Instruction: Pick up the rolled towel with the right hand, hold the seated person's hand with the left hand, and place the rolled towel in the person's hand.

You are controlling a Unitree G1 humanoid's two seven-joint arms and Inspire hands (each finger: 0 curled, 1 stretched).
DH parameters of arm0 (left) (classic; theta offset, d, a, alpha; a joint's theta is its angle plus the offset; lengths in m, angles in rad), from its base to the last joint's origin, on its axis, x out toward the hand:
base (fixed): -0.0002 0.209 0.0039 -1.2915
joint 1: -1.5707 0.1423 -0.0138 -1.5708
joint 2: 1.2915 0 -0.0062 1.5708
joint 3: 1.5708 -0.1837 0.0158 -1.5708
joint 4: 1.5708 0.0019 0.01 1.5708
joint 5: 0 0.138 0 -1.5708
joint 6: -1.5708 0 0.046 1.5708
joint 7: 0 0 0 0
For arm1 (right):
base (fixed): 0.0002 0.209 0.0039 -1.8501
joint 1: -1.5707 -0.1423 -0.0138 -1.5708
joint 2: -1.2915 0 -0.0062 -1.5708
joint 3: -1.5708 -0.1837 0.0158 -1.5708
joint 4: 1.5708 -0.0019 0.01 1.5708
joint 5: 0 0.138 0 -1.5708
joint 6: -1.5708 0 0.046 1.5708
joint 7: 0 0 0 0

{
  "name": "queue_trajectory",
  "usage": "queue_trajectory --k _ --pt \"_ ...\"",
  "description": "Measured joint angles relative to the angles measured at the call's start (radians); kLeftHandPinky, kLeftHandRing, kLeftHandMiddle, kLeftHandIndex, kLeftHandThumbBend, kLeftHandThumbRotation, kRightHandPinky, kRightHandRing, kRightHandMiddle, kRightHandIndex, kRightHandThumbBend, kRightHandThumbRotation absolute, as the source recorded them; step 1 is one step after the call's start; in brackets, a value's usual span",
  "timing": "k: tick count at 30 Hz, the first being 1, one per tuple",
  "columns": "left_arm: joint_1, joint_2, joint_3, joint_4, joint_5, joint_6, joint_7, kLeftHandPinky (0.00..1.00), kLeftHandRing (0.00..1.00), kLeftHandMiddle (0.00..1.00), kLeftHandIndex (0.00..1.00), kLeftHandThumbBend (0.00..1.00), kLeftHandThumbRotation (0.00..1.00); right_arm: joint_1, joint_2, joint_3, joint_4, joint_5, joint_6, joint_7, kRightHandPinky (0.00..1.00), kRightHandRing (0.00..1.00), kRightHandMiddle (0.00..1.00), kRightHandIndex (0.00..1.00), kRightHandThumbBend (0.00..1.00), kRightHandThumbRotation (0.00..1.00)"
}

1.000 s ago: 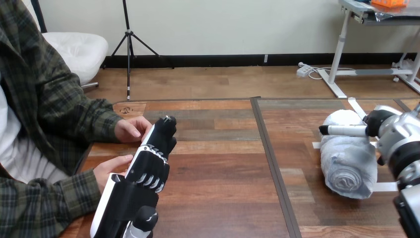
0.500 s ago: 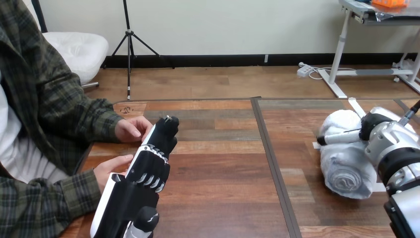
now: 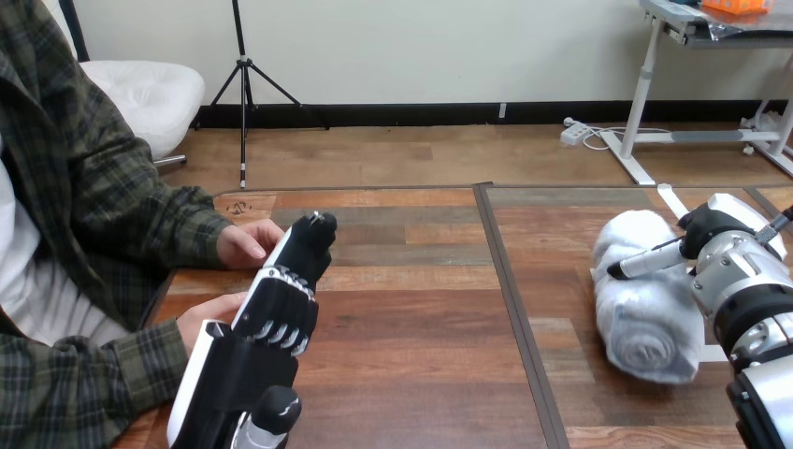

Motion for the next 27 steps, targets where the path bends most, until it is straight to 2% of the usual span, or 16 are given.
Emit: queue_trajectory --k 5,9,15,18,27 --pt "0.000 0.000 -0.002 -0.013 0.002 0.000 0.009 1.00 0.97 0.94 0.91 1.00 0.78 0.007 -0.003 -0.010 0.000 0.008 -0.043 -0.004 0.23 0.29 0.42 0.79 0.86 0.02" --pt "-0.001 0.000 -0.005 -0.014 -0.001 0.000 0.009 1.00 0.98 0.94 0.91 1.00 0.78 0.014 -0.004 -0.018 0.000 0.013 -0.080 -0.004 0.20 0.25 0.36 0.62 0.88 0.00" --pt "-0.001 0.000 -0.011 -0.015 -0.002 0.004 0.012 1.00 0.98 0.94 0.91 1.00 0.77 0.022 -0.003 -0.025 0.000 0.021 -0.129 0.002 0.17 0.23 0.33 0.54 0.87 0.00" --pt "-0.001 0.000 -0.014 -0.017 -0.002 0.011 0.015 1.00 0.98 0.94 0.91 1.00 0.77 0.026 -0.003 -0.030 0.000 0.025 -0.150 0.010 0.18 0.24 0.34 0.51 0.86 0.00" --pt "0.000 0.000 -0.016 -0.027 0.000 0.022 0.021 1.00 0.97 0.94 0.91 1.00 0.77 0.046 -0.003 -0.065 0.000 0.064 -0.215 0.041 0.16 0.23 0.32 0.56 0.86 0.00"
